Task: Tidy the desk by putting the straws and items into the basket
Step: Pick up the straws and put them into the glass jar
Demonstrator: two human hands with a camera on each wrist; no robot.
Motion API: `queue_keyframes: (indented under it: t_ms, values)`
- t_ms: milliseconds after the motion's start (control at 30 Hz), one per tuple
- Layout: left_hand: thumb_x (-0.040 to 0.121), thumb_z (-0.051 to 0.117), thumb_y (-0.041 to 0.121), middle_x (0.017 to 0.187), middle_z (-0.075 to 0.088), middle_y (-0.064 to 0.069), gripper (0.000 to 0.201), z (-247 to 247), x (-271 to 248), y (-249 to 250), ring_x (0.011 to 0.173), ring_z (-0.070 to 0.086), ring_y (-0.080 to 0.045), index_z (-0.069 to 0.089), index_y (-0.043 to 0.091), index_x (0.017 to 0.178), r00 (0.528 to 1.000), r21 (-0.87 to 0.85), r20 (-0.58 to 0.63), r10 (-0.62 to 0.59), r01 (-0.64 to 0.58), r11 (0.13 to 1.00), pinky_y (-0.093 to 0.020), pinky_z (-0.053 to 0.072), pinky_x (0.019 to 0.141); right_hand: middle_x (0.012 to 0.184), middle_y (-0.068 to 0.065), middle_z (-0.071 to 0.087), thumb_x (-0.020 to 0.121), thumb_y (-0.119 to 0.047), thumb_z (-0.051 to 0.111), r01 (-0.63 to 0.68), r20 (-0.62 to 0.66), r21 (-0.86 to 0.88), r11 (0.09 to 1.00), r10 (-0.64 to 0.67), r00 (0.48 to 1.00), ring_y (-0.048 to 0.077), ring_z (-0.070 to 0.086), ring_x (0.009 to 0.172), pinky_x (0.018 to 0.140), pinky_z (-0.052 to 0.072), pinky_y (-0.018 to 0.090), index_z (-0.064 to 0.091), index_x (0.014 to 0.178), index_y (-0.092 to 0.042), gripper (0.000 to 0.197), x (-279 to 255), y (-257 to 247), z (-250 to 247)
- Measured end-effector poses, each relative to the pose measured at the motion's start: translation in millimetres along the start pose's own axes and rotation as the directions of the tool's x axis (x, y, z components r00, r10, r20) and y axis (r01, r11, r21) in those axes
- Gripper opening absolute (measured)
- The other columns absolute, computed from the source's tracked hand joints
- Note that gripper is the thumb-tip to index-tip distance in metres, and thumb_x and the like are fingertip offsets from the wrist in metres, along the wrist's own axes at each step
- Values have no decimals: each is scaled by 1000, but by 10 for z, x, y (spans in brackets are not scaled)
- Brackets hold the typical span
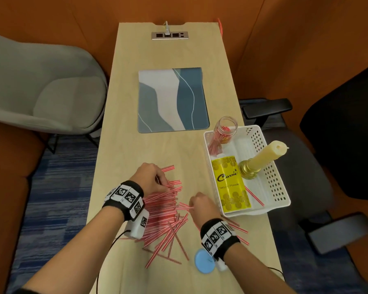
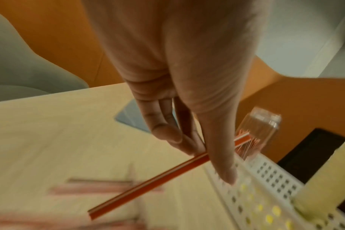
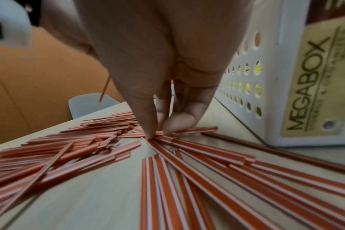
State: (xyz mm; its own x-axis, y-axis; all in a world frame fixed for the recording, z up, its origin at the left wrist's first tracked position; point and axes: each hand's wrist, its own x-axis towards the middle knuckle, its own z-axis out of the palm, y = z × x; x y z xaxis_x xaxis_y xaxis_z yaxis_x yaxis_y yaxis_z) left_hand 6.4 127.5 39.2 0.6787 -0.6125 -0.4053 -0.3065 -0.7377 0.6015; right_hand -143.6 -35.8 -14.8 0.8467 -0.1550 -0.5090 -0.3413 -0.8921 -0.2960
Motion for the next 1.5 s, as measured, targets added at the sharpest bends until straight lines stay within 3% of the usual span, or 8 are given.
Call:
queue_keyframes:
  t_ms: [200, 367, 500, 800, 1000, 1200, 1400, 1500]
  values:
    - [69, 88, 29, 70, 73, 2, 18, -677, 227, 827, 67, 69, -21, 75, 16, 71, 938, -186, -258, 233, -285, 940, -40, 58, 70, 114, 11, 57, 98, -12, 53, 49, 22, -54, 997, -48, 999, 32, 63, 100, 81, 51, 38, 63, 111, -9, 17, 21, 55, -12]
    - [74, 84, 23, 79, 75, -2, 20, -1187, 529, 1641, 70, 72, -17, 77, 6, 83, 805, -257, -451, 385, -531, 808, -28, 59, 70, 113, 15, 62, 91, 4, 49, 96, 37, -60, 994, -94, 995, 36, 64, 101, 80, 51, 40, 54, 117, -8, 29, -77, 67, -103]
    - [74, 84, 24, 79, 76, -4, 21, -1170, 831, 1939, 73, 73, -14, 77, 7, 84, 794, -261, -446, 414, -558, 788, -29, 60, 73, 116, 13, 61, 89, 0, 49, 143, 40, 34, 989, -144, 989, 36, 62, 103, 83, 50, 40, 56, 121, -13, 35, -206, 81, -161]
    - [64, 88, 37, 80, 73, 1, 41, -689, 1145, 1747, 72, 69, -12, 76, 16, 96, 878, -234, -289, 380, -450, 862, -21, 58, 72, 74, -7, 61, 84, -14, 62, 201, 17, 518, 832, -245, 969, 4, 52, 59, 63, 46, 16, 69, 93, -15, 12, -614, 180, -839]
    - [78, 83, 21, 75, 71, 0, 14, -404, 884, 1070, 65, 64, -7, 75, 19, 90, 888, -294, -438, 142, -291, 910, -14, 52, 69, 81, -5, 69, 86, -13, 73, 340, -445, 660, 670, -16, 895, 1, 61, 73, 67, 48, 12, 71, 96, -19, 12, -411, 237, -1768]
    - [73, 85, 23, 72, 69, 12, 13, 75, 315, 74, 66, 64, -3, 73, 27, 73, 986, -16, -126, -112, 111, 994, -28, 57, 74, 85, -9, 67, 89, -19, 68, 346, -736, 543, 765, 236, 635, -2, 61, 75, 70, 51, 10, 69, 100, -20, 10, 142, 362, -2376]
    - [68, 87, 39, 99, 67, 10, 33, 278, -23, -228, 91, 62, -9, 75, 27, 96, 979, 171, 21, -205, 198, 965, -21, 49, 86, 102, -3, 67, 87, -20, 68, 178, -668, 466, 867, 213, 713, 10, 58, 87, 84, 54, 31, 64, 119, -20, 32, 465, 420, -2243]
    - [71, 85, 36, 105, 68, 8, 33, 347, -56, -268, 97, 64, -13, 75, 26, 100, 983, 199, 11, -184, 178, 964, -25, 51, 91, 113, -1, 58, 86, -18, 68, 210, -733, 398, 893, 172, 658, 13, 53, 99, 87, 45, 26, 57, 128, -21, 44, 345, 364, -2120]
